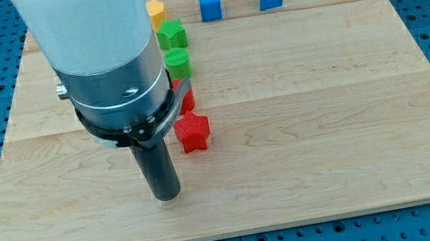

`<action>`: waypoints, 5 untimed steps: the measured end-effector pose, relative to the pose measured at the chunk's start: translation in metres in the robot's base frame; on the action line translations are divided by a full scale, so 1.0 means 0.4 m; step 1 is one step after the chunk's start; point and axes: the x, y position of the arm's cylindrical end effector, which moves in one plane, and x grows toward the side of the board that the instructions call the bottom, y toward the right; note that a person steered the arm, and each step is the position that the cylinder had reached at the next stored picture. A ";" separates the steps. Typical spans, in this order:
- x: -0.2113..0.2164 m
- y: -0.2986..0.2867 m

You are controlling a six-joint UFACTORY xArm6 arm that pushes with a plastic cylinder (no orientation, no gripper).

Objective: Point at the green star

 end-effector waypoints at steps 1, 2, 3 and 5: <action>-0.009 0.000; -0.022 -0.008; -0.112 -0.104; -0.343 -0.199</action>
